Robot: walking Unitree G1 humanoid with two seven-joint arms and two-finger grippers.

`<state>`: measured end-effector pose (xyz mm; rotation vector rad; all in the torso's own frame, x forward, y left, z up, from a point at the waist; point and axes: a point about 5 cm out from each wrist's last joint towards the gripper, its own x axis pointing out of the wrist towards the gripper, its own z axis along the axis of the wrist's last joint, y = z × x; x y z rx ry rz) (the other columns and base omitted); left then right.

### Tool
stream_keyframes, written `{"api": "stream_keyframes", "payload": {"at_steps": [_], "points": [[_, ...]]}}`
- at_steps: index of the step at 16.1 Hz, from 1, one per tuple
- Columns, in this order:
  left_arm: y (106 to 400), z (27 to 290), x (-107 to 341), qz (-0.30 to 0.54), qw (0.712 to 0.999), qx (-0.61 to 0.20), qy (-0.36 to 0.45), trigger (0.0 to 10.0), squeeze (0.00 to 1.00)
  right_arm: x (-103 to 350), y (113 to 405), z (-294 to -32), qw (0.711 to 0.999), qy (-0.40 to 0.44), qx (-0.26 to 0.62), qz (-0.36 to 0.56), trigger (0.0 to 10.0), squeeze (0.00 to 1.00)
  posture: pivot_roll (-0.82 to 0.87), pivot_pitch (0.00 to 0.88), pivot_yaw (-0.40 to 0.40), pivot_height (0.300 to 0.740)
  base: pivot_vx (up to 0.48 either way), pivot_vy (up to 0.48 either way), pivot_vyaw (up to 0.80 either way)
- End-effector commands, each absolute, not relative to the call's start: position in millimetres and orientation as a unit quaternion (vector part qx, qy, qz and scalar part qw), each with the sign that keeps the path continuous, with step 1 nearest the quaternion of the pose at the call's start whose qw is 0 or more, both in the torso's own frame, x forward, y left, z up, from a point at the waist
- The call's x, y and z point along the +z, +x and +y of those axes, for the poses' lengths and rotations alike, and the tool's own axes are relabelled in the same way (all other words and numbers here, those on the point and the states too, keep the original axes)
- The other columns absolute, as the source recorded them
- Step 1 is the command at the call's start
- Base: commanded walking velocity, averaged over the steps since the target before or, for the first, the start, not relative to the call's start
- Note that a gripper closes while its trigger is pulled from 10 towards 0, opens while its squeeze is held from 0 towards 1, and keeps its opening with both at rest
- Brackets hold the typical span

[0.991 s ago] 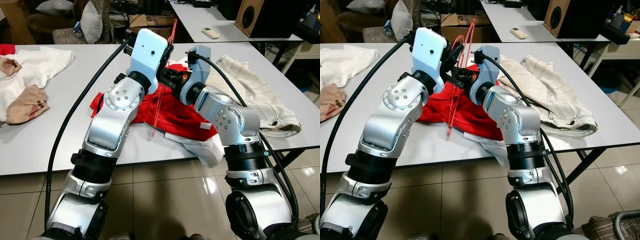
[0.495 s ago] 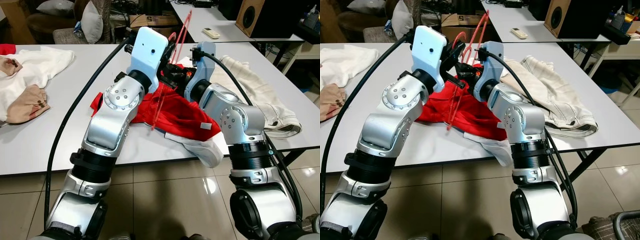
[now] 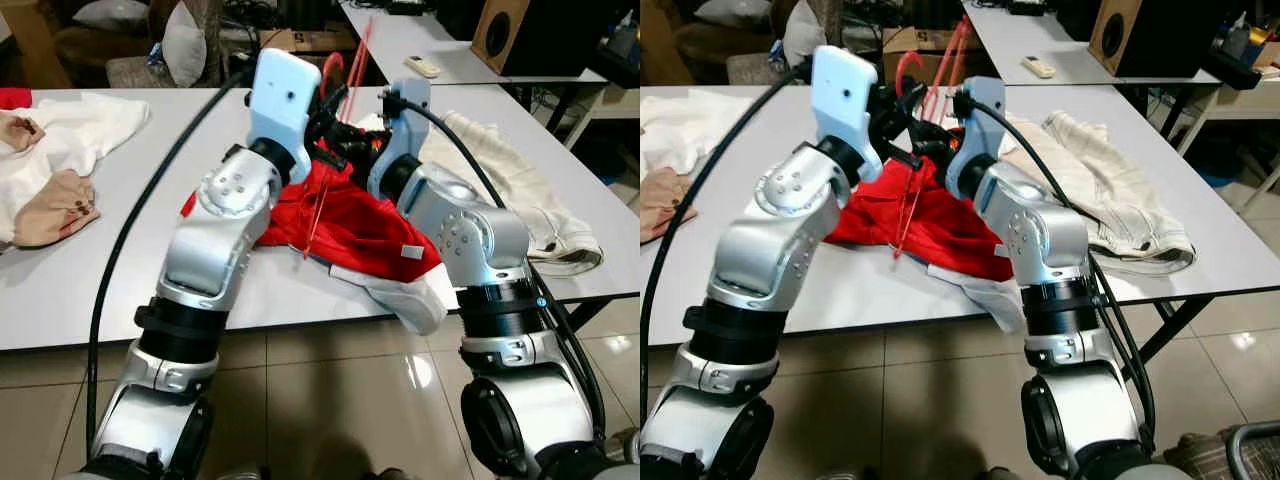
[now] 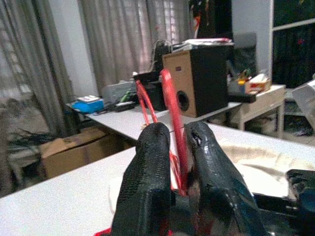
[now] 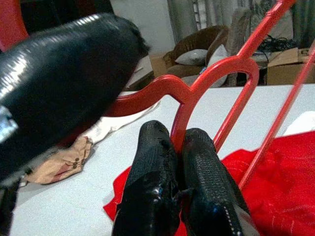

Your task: Hang hanger

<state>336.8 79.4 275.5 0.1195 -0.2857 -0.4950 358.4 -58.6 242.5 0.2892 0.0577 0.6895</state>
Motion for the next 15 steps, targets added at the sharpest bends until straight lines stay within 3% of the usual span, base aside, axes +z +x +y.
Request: {"api": "stream_keyframes", "payload": {"at_steps": [1, 11, 13, 15], "points": [[344, 117, 292, -0.159, 0.97, -0.178, 0.037, 10.0, 1.0, 236, 356, -60, 0.925, 0.13, 0.356, 0.036, 0.0, 0.0, -0.03, 0.0, -0.031, 0.74, 0.0, 0.0, 0.0], [330, 139, 294, -0.139, 0.952, -0.271, -0.007, 10.0, 1.0, 245, 366, -80, 0.925, 0.085, 0.371, 0.019, 0.0, 0.0, -0.02, 0.0, -0.03, 0.74, 0.0, 0.0, 0.0], [329, 134, 284, -0.086, 0.944, -0.313, -0.053, 10.0, 1.0, 250, 365, -78, 0.916, 0.078, 0.392, 0.01, 0.0, 0.0, -0.03, 0.0, -0.029, 0.74, 0.0, 0.0, 0.0], [334, 142, 283, -0.088, 0.947, -0.299, -0.081, 10.0, 0.27, 251, 363, -76, 0.91, 0.075, 0.409, 0.007, 0.0, 0.0, -0.03, 0.0, -0.028, 0.74, 0.0, 0.0, 0.0]]}}
